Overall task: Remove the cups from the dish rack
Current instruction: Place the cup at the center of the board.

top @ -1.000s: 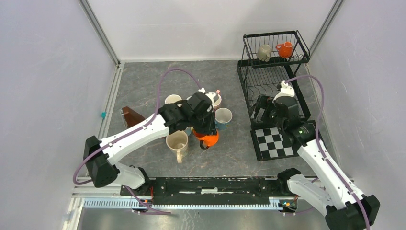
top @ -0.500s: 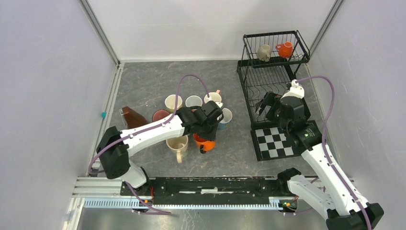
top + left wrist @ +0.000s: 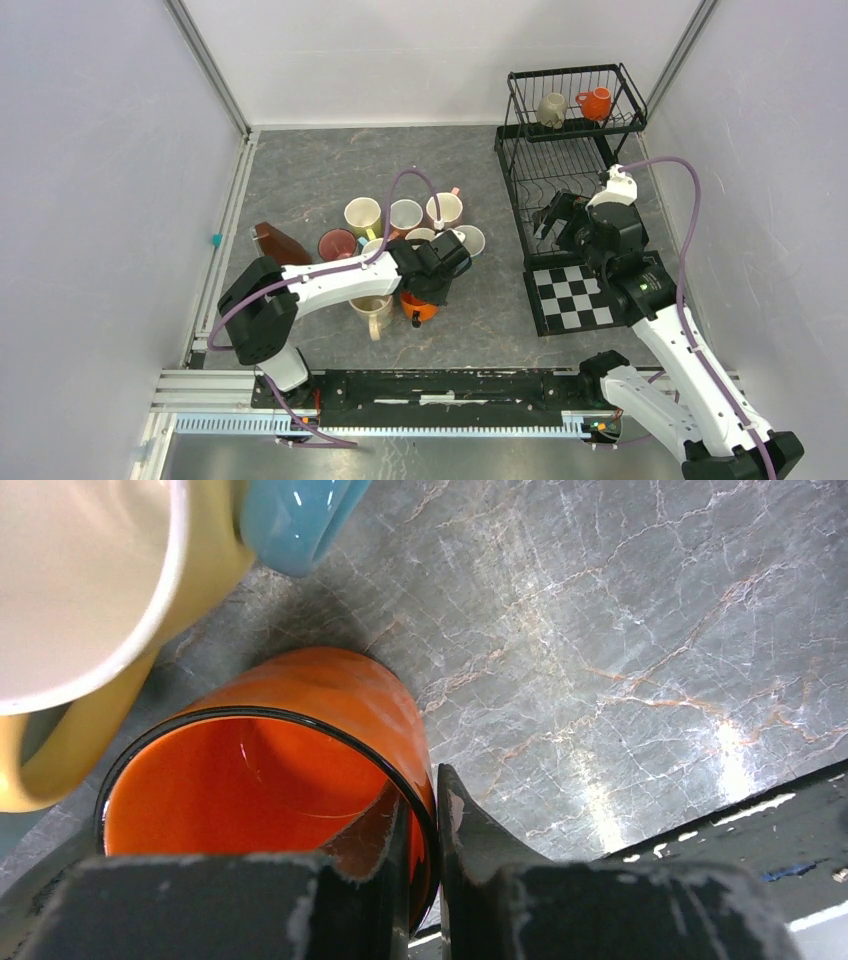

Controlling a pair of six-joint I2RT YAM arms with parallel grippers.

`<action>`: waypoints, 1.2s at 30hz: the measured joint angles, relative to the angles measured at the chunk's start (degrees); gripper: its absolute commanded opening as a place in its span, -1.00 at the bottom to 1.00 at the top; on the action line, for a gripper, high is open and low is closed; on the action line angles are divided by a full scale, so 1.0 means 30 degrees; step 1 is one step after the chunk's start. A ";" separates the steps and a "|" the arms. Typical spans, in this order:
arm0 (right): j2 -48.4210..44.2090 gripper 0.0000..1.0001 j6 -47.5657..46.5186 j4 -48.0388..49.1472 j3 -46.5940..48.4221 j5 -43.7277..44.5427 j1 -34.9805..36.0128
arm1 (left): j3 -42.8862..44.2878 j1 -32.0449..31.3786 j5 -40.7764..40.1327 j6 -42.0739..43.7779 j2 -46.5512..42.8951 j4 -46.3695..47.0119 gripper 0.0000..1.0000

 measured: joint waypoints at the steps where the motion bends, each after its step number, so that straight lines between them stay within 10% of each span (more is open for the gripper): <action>1: -0.0007 0.96 -0.0036 0.0036 0.0000 -0.0015 0.0000 | -0.0058 -0.0102 -0.0270 0.0007 0.0051 0.0109 -0.95; 27: 0.0102 0.96 -0.0481 0.0561 0.0000 -0.1304 0.0000 | -0.1566 -0.0838 -0.1909 0.0007 -0.0619 0.2178 -0.84; 36: 0.0437 0.96 -0.0481 0.0590 0.0000 -0.1501 0.0000 | -0.1851 -0.0838 -0.2004 0.0015 -0.0947 0.2018 -0.54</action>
